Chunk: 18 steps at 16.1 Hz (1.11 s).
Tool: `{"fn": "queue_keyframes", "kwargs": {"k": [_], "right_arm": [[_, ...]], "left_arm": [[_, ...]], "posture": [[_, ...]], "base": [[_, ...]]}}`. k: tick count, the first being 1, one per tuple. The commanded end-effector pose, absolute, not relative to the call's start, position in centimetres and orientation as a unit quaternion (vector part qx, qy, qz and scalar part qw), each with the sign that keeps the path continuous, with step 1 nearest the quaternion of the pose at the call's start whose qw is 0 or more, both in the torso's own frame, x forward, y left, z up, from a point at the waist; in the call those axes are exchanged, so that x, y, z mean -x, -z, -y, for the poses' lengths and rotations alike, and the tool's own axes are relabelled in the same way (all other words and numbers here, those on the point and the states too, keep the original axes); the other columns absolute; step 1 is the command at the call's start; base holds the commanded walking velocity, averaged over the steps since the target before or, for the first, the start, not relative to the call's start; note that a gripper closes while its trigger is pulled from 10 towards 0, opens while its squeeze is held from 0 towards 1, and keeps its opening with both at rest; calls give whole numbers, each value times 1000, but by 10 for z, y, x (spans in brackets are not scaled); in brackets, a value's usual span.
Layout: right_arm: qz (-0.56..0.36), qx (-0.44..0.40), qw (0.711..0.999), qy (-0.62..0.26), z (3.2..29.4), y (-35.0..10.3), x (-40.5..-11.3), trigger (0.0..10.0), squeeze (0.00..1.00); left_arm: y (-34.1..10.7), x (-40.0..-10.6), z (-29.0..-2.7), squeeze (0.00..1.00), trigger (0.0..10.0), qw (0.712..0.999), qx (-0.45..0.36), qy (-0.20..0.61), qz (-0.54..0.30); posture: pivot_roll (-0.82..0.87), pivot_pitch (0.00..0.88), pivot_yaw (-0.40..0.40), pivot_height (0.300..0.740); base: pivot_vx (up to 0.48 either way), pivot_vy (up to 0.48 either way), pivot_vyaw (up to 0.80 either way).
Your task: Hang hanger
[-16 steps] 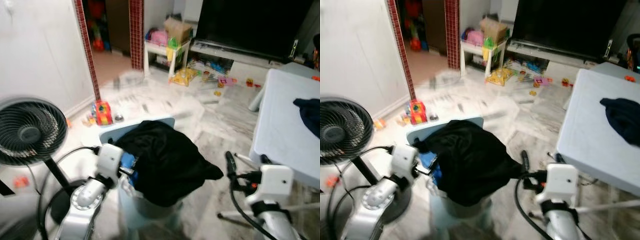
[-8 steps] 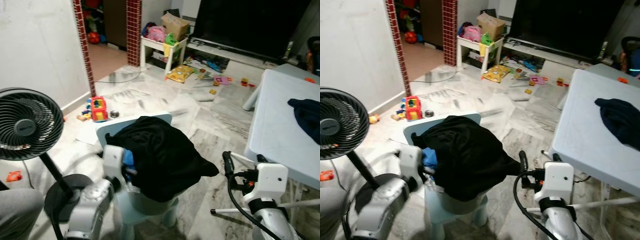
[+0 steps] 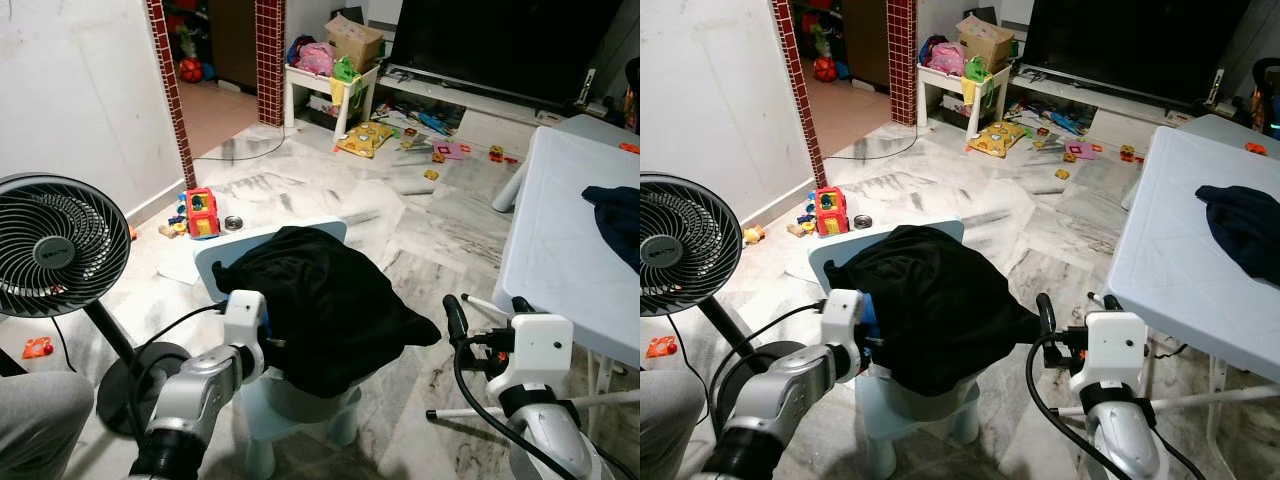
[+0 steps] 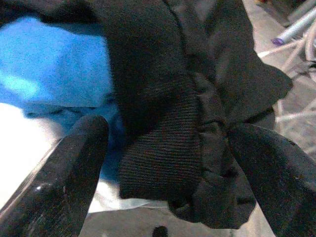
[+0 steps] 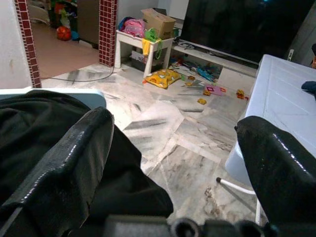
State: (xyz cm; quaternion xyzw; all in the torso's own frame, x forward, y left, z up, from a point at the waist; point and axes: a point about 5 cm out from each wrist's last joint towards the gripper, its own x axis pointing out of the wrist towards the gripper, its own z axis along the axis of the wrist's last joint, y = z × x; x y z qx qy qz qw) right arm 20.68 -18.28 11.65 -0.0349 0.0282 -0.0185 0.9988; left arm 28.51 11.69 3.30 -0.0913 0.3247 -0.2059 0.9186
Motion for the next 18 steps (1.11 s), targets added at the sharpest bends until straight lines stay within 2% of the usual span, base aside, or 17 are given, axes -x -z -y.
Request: {"fn": "queue_keyframes", "kwargs": {"k": [1,2,7,14,18], "right_arm": [[-22,38,999,19,182,-121,-206,10000,0],[-22,37,999,17,181,-121,-206,10000,0],[-26,43,999,16,180,-122,-207,10000,0],[-27,44,999,11,177,-122,-212,10000,0],[-30,45,998,13,177,-120,-211,10000,0]], "left_arm": [[-31,-291,-110,0,3961,915,91,216,-328],[-28,-292,-107,0,0,911,96,215,-340],[-19,-300,-113,0,0,904,57,190,-378],[-8,-298,-116,0,0,893,58,188,-405],[-11,-305,-119,0,0,910,13,181,-374]], "posture": [[25,0,-83,740],[17,0,-80,740],[10,0,-57,740],[15,0,-63,740],[10,0,-60,740]], "base": [[0,0,0],[0,0,0],[0,0,0],[0,0,0],[0,0,0]]}}
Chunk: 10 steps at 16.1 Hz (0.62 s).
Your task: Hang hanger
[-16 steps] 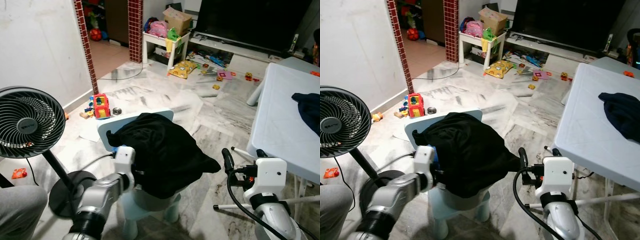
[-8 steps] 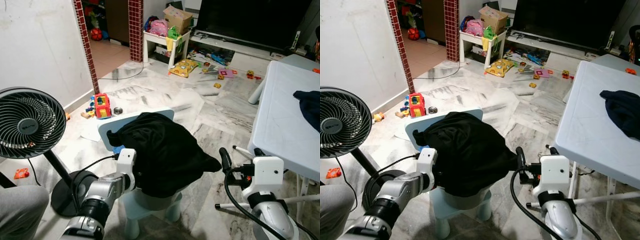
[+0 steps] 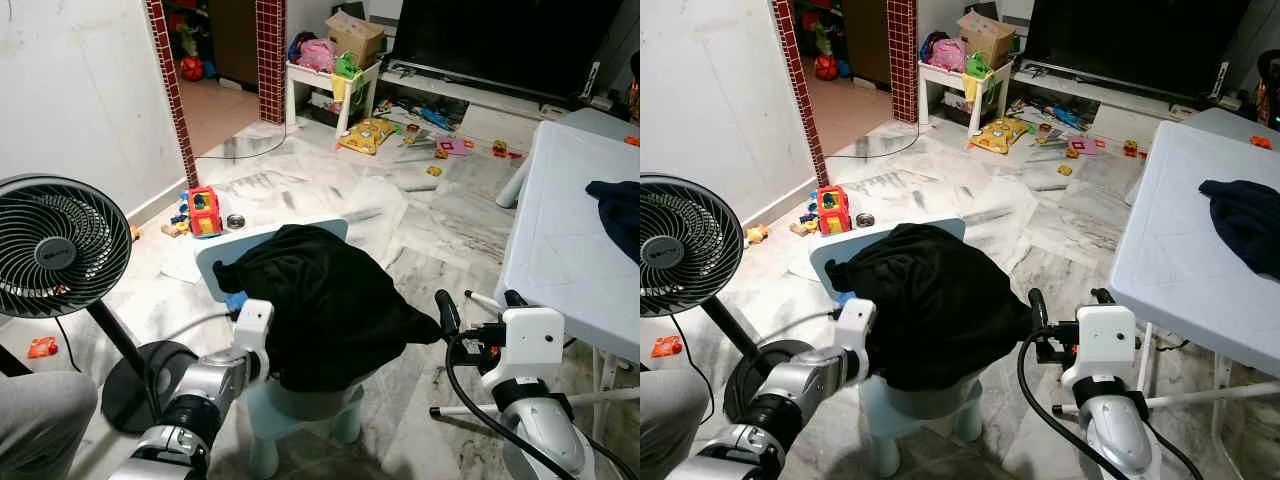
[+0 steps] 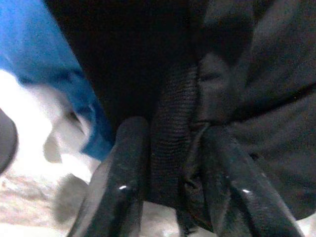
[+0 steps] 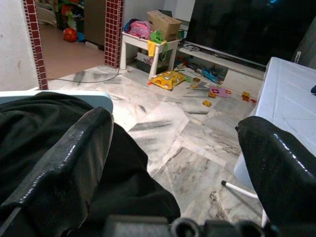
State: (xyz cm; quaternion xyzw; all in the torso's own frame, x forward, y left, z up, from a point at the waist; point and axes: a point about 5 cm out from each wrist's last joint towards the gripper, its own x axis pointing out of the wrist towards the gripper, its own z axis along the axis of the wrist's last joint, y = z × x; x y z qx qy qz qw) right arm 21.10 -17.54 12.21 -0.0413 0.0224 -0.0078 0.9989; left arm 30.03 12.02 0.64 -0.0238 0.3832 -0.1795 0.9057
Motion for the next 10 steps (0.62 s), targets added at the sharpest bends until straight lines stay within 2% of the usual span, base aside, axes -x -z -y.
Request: {"fn": "queue_keyframes", "kwargs": {"k": [1,10], "right_arm": [[-30,45,998,14,176,-120,-211,10000,0],[-30,45,998,17,177,-119,-211,10000,0]], "left_arm": [[-12,-307,-121,0,0,913,0,178,-367],[-14,-312,-125,0,0,922,-65,186,-335]], "posture": [[8,0,-59,740],[11,0,-57,740]], "base": [[0,0,0],[0,0,0]]}}
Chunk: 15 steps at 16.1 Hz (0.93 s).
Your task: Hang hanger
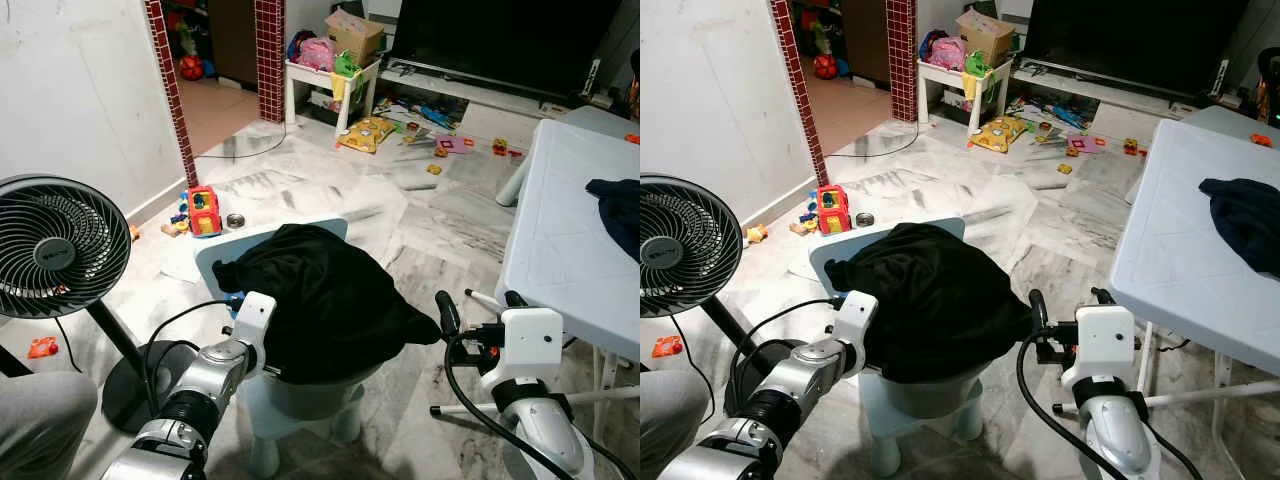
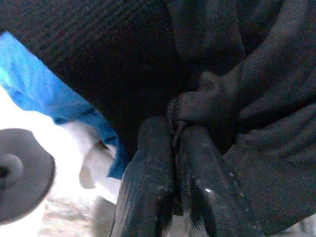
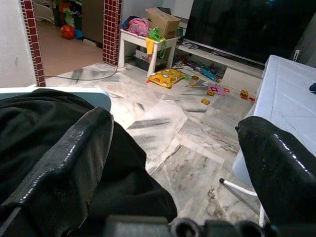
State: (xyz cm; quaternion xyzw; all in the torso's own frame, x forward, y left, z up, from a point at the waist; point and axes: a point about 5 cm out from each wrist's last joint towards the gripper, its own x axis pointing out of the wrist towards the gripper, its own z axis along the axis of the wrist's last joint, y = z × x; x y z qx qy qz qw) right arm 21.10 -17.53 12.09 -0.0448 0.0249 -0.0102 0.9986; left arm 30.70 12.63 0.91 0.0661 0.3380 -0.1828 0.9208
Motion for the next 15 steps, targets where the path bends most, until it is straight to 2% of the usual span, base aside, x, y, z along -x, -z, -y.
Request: {"fn": "queue_keyframes", "kwargs": {"k": [1,4,7,9,12,13,15], "right_arm": [[-30,44,998,17,177,-119,-211,10000,0],[-30,43,998,18,176,-118,-211,10000,0],[-32,42,998,21,177,-117,-210,10000,0],[-31,42,998,21,177,-118,-210,10000,0],[-30,43,998,23,177,-118,-211,10000,0],[-29,43,998,24,177,-118,-211,10000,0],[-28,43,998,24,176,-118,-211,10000,0]], "left_arm": [[-20,-317,-130,0,0,931,-108,170,-304],[-32,-329,-144,0,0,942,-174,131,-255],[-59,-345,-144,0,0,943,-260,129,-161],[-74,-352,-133,0,0,925,-333,159,-91],[-87,-351,-102,0,0,892,-374,255,-14],[-81,-344,-88,0,0,864,-392,317,-10],[-71,-335,-79,0,0,827,-413,381,-15]], "posture": [[12,0,-56,740],[9,0,-51,740],[7,0,-51,740],[5,0,-50,740],[4,0,-49,740],[0,0,-48,740],[-3,0,-47,740]], "base": [[0,0,0],[0,0,0],[0,0,0],[0,0,0],[0,0,0],[0,0,0],[0,0,0]]}}
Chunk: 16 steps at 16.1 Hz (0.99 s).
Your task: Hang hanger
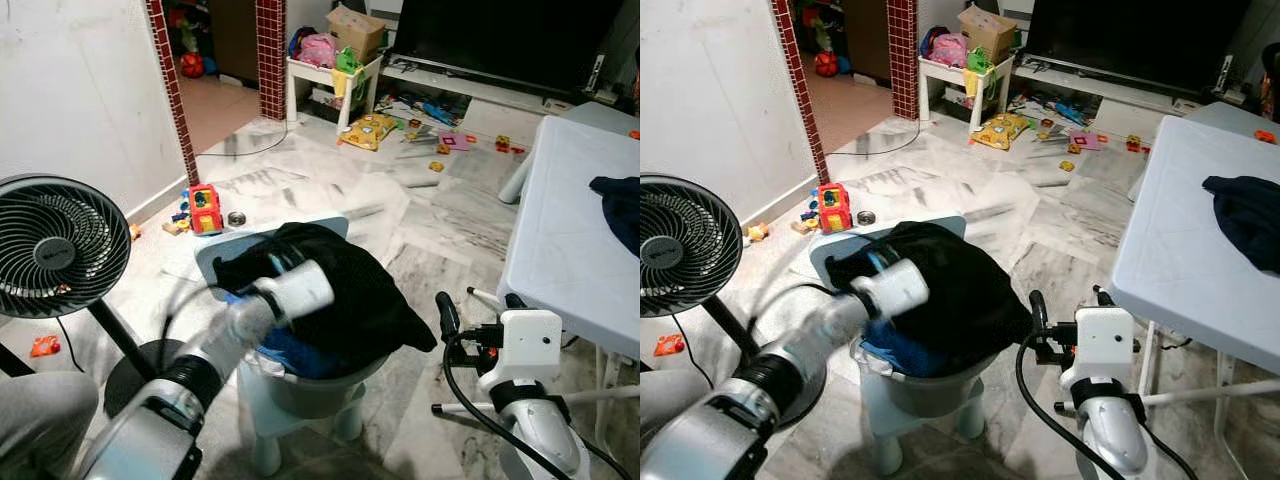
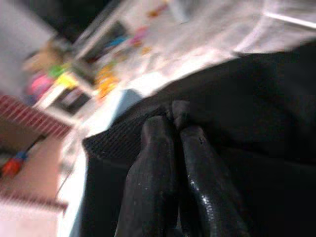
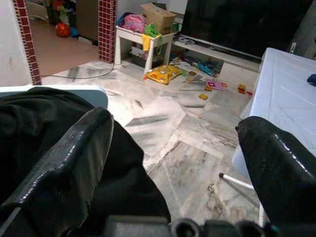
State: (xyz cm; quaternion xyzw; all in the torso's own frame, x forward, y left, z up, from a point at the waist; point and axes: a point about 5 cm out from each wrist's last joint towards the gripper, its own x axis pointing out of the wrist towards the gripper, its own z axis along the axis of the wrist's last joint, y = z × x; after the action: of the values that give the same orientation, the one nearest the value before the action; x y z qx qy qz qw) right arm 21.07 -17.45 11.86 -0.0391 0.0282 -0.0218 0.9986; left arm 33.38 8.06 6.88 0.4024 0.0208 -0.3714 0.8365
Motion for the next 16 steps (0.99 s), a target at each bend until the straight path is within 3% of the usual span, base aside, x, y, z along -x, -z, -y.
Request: {"fn": "queue_keyframes", "kwargs": {"k": [1,4,5,6,8,9,10,11,16], "right_arm": [[-28,44,998,25,177,-118,-211,10000,0],[-28,45,998,28,178,-119,-211,10000,0],[-28,45,998,28,178,-119,-211,10000,0],[-28,46,998,27,178,-118,-211,10000,0],[-28,45,998,27,177,-118,-211,10000,0],[-29,46,998,26,177,-118,-211,10000,0],[-29,46,998,26,177,-118,-211,10000,0],[-29,45,998,24,176,-118,-212,10000,0],[-28,44,998,16,173,-117,-216,10000,0]], "left_arm": [[-66,-329,-75,0,0,806,-420,417,-19],[-50,-314,-75,0,0,747,-436,499,-52],[-50,-317,-78,0,0,753,-443,484,-57],[-54,-326,-83,0,10000,785,-436,437,-61],[-59,-334,-88,0,10000,832,-390,387,-76],[-60,-337,-91,0,10000,883,-296,347,-106],[-59,-338,-92,0,10000,902,-250,330,-119],[-57,-339,-94,1000,10000,933,-152,291,-150],[-52,-334,-81,1000,10000,948,-18,265,-177]], "posture": [[-5,0,-48,740],[-8,0,-46,740],[-9,0,-46,740],[-8,0,-46,740],[-6,0,-48,740],[-3,0,-51,740],[-2,0,-51,740],[5,0,-57,740],[19,0,-65,740]], "base": [[0,0,0],[0,0,0],[0,0,0],[0,0,0],[0,0,0],[0,0,0],[0,0,0],[0,0,0],[0,0,0]]}}
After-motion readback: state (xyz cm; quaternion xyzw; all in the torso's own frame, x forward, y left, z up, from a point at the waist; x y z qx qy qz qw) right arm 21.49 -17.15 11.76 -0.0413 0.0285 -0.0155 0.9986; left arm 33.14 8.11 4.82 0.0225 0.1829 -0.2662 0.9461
